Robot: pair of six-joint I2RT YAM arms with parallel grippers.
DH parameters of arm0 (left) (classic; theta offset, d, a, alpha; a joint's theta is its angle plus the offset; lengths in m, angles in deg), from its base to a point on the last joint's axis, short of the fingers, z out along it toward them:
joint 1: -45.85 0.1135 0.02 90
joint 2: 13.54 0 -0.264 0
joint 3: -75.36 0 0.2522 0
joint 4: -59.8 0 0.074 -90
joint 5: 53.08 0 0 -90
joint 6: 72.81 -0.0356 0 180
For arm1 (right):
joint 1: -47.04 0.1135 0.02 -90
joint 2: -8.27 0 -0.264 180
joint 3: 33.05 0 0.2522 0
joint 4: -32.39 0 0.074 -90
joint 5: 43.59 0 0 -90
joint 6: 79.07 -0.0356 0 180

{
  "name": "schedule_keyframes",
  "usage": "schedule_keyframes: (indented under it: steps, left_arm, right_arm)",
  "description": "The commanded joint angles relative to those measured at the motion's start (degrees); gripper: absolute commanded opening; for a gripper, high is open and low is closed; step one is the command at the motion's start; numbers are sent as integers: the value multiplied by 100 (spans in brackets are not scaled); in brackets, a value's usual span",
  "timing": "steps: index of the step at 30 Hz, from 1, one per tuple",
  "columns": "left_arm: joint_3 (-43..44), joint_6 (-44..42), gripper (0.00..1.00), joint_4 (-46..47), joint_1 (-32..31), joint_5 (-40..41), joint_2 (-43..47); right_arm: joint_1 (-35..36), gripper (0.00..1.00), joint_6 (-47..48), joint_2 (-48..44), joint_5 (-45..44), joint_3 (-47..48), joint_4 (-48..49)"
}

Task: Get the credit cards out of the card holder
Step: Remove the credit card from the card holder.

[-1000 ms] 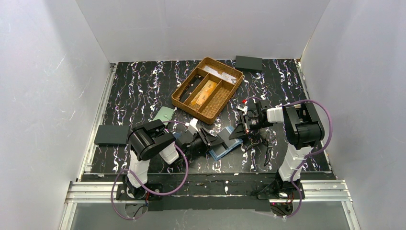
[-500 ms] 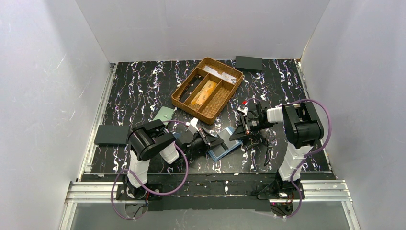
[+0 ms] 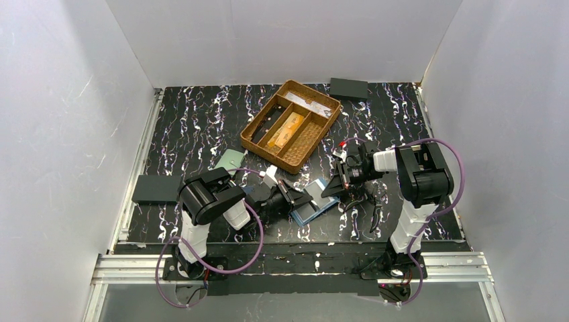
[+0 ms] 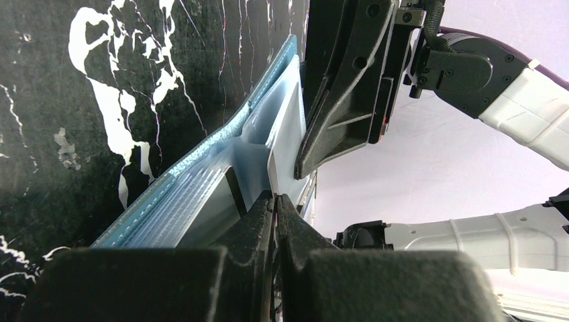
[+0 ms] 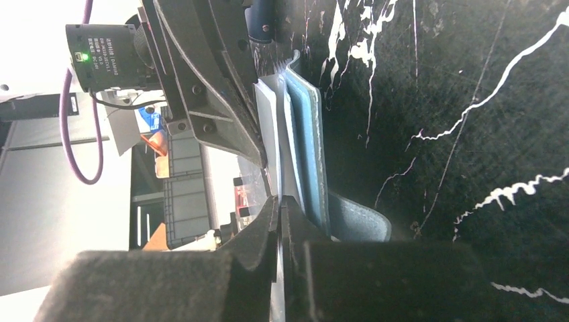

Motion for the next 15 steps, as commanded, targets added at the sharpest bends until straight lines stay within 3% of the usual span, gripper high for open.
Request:
schedule_keyframes:
  steps: [1, 15]
  left_arm:
    - [-153, -193, 0, -27, 86, -113, 143]
    - [-331, -265, 0, -27, 119, -241, 174]
  right_arm:
    - [-195, 7, -7, -104, -105, 26, 124]
    - [-338, 8, -46, -150, -483, -19, 165]
